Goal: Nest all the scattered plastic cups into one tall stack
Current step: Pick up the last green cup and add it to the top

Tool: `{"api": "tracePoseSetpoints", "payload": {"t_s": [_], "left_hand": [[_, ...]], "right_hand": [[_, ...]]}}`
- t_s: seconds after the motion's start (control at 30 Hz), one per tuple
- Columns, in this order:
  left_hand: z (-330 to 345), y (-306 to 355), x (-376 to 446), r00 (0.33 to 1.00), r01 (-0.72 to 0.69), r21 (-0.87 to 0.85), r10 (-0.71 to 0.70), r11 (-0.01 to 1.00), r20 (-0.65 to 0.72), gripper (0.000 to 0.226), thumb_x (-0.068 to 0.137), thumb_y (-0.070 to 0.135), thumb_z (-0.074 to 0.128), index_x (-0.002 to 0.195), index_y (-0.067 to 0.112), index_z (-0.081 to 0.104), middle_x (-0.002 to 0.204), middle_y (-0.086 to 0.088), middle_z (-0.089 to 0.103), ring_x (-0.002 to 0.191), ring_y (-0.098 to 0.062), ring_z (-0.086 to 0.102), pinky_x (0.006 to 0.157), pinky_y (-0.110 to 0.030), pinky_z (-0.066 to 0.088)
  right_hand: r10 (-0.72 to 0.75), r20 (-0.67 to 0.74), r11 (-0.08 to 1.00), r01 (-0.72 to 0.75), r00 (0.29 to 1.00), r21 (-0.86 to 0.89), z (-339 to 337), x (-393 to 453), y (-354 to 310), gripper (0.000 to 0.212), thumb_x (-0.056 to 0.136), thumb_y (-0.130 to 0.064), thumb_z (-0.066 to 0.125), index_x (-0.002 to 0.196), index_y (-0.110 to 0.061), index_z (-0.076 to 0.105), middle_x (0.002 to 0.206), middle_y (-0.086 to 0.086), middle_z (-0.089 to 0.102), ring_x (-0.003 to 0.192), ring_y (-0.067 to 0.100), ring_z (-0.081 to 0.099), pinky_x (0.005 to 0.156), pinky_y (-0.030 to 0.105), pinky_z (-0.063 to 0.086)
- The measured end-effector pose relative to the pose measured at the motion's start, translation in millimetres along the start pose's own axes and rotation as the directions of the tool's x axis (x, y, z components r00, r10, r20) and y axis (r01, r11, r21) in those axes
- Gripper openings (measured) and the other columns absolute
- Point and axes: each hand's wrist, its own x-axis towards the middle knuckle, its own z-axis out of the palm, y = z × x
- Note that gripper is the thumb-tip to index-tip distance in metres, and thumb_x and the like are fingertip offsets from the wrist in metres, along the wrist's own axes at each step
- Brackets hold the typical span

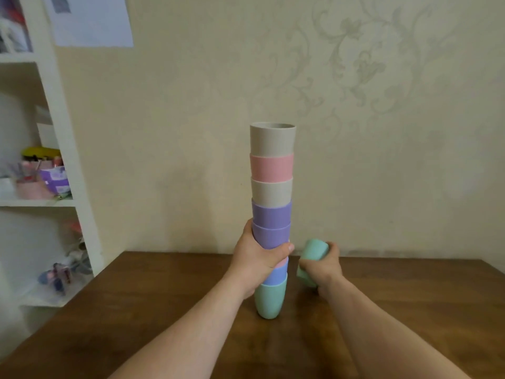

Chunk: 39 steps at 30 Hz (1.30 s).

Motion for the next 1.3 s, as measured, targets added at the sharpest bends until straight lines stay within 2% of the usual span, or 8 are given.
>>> {"api": "tracePoseSetpoints", "payload": {"t_s": [0.17, 0.27, 0.4, 0.57, 0.7, 0.9, 1.0, 1.3], "left_hand": [[-1, 11, -12, 1.0, 0.012, -0.003, -0.012, 1.0, 0.01, 0.056, 0.078, 0.018, 0.094, 0.126, 0.017, 0.066, 0.11, -0.007, 0.085, 0.091, -0.018, 0.081, 0.074, -0.024, 0.063], [3, 16, -20, 1.0, 0.018, 0.001, -0.018, 1.0, -0.002, 0.055, 0.08, 0.012, 0.096, 0.126, 0.017, 0.066, 0.109, -0.008, 0.085, 0.09, -0.019, 0.08, 0.071, -0.021, 0.063], [11, 26, -37, 0.999, 0.031, -0.024, -0.031, 0.999, -0.018, 0.054, 0.081, 0.009, 0.097, 0.119, 0.031, 0.066, 0.108, -0.001, 0.085, 0.095, -0.02, 0.082, 0.074, -0.03, 0.066], [15, 34, -61, 0.999, 0.038, -0.007, -0.038, 0.999, 0.034, 0.052, 0.084, 0.013, 0.095, 0.124, 0.032, 0.068, 0.111, 0.002, 0.085, 0.107, -0.025, 0.082, 0.088, -0.036, 0.068], [17, 40, -71, 0.998, 0.038, 0.023, -0.039, 0.999, 0.044, 0.051, 0.084, 0.019, 0.096, 0.124, 0.03, 0.068, 0.111, 0.005, 0.084, 0.103, -0.019, 0.082, 0.085, -0.032, 0.067], [16, 44, -75, 0.997, 0.045, 0.045, -0.048, 0.998, 0.053, 0.052, 0.082, 0.027, 0.095, 0.126, 0.031, 0.067, 0.113, 0.005, 0.083, 0.105, -0.02, 0.08, 0.088, -0.035, 0.067], [17, 45, -75, 0.997, 0.042, 0.06, -0.045, 0.997, 0.061, 0.049, 0.083, 0.027, 0.094, 0.124, 0.03, 0.067, 0.112, 0.003, 0.083, 0.105, -0.022, 0.08, 0.089, -0.037, 0.068], [16, 47, -73, 0.996, 0.032, 0.072, -0.038, 0.997, 0.085, 0.037, 0.088, 0.019, 0.09, 0.119, 0.019, 0.069, 0.11, -0.007, 0.082, 0.107, -0.033, 0.078, 0.085, -0.035, 0.066]], "right_hand": [[0.042, 0.138, 0.859, -0.107, 0.99, 0.501, -54, -28, -63, 0.055, 0.094, -0.024, 0.068, 0.14, -0.037, 0.042, 0.119, 0.009, 0.058, 0.089, 0.031, 0.062, 0.067, 0.038, 0.052], [-0.177, 0.168, 0.881, 0.08, 0.97, 0.466, -82, -58, -126, 0.052, 0.095, -0.037, 0.072, 0.139, -0.038, 0.045, 0.129, 0.008, 0.062, 0.095, 0.03, 0.068, 0.07, 0.039, 0.056], [-0.479, 0.109, 0.814, 0.394, 0.871, 0.426, -97, -109, -199, 0.068, 0.094, -0.022, 0.076, 0.148, -0.042, 0.04, 0.124, 0.001, 0.064, 0.099, 0.02, 0.072, 0.071, 0.041, 0.063], [-0.578, 0.04, 0.612, 0.4, 0.815, 0.682, -102, -161, -262, 0.071, 0.089, -0.016, 0.076, 0.15, -0.034, 0.043, 0.126, 0.006, 0.066, 0.106, 0.026, 0.072, 0.082, 0.046, 0.067], [-0.682, 0.023, 0.621, 0.563, 0.731, 0.546, -97, -182, -273, 0.078, 0.084, -0.02, 0.086, 0.146, -0.034, 0.041, 0.128, 0.007, 0.064, 0.108, 0.026, 0.074, 0.089, 0.054, 0.066], [-0.788, 0.149, 0.616, 0.754, 0.598, 0.23, -90, -188, -264, 0.09, 0.081, -0.018, 0.09, 0.151, -0.043, 0.038, 0.141, -0.005, 0.058, 0.108, 0.02, 0.073, 0.081, 0.036, 0.067], [-0.782, 0.186, 0.621, 0.768, 0.595, 0.155, -85, -183, -252, 0.088, 0.079, -0.02, 0.089, 0.149, -0.042, 0.04, 0.138, -0.006, 0.059, 0.108, 0.02, 0.071, 0.078, 0.034, 0.064], [-0.733, 0.212, 0.676, 0.658, 0.647, 0.332, -69, -172, -227, 0.078, 0.087, -0.015, 0.073, 0.152, -0.047, 0.043, 0.139, -0.008, 0.062, 0.119, 0.018, 0.067, 0.101, 0.041, 0.059]]}}
